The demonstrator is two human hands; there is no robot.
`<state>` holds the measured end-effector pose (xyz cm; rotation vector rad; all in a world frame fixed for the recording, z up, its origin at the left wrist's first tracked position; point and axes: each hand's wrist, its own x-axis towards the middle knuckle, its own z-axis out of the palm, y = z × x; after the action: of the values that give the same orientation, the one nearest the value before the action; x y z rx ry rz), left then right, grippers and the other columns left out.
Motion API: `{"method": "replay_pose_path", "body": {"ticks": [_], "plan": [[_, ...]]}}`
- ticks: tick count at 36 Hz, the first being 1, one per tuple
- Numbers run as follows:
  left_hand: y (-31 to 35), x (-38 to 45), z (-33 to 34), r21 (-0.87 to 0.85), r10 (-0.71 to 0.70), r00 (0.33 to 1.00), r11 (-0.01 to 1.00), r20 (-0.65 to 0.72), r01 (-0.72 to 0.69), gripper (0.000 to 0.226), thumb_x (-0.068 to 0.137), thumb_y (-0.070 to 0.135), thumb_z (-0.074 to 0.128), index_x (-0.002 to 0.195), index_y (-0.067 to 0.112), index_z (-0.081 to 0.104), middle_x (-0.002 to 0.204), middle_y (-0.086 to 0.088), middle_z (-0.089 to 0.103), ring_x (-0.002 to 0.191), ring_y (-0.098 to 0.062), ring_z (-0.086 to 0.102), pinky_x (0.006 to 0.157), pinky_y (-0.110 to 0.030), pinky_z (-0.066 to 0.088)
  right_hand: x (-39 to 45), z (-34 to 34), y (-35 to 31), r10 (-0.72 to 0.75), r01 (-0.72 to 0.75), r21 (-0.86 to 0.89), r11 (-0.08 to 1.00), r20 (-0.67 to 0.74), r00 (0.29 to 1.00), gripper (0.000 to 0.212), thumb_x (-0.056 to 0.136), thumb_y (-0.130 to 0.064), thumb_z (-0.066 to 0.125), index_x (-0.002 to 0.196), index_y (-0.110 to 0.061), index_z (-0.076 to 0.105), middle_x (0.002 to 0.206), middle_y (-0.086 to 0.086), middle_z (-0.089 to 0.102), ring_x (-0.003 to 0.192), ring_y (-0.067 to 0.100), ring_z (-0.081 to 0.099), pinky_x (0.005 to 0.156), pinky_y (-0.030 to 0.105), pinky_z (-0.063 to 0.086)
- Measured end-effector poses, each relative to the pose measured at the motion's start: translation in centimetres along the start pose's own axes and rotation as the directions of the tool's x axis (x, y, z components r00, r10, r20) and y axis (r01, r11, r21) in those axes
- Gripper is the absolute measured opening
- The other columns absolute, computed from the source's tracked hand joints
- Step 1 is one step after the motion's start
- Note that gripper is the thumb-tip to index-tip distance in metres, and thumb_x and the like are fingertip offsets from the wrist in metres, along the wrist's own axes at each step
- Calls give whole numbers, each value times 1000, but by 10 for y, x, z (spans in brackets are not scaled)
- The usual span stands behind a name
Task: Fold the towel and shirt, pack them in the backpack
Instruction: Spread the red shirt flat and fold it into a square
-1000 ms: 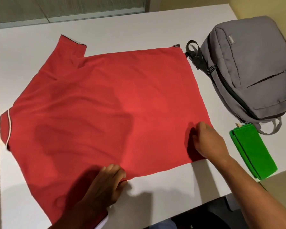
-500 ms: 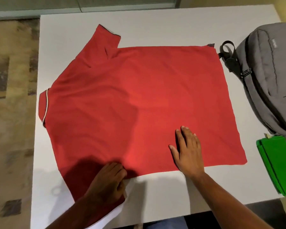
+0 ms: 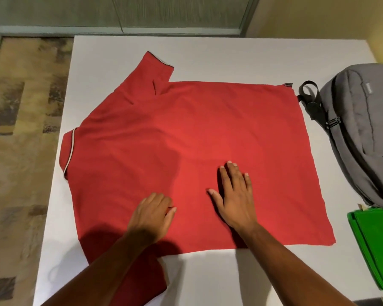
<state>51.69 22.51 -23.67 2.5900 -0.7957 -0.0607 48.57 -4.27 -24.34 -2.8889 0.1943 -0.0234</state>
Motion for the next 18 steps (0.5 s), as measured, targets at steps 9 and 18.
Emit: {"method": "replay_pose_path", "body": {"ticks": [9,18], "plan": [[-14,-10,0,11,-11,995,1000,-99,12,32,100,29,51,69,20,52,66,-1,49,62,-31,55,55,-45,43,42,-10,32,150,-154,-82,985,-53,987,69,104,-55,39,160,-16,35,172,6,19,159,24,14,126,55,14],[-26,130,-9,-62,-93,987,994,-128,85,37,97,36,53,126,16,63,137,-5,57,126,-26,53,101,-42,43,90,-15,56,179,-181,-53,982,-40,983,70,105,-57,33,162,-17,29,173,4,15,160,21,7,127,54,11]]}}
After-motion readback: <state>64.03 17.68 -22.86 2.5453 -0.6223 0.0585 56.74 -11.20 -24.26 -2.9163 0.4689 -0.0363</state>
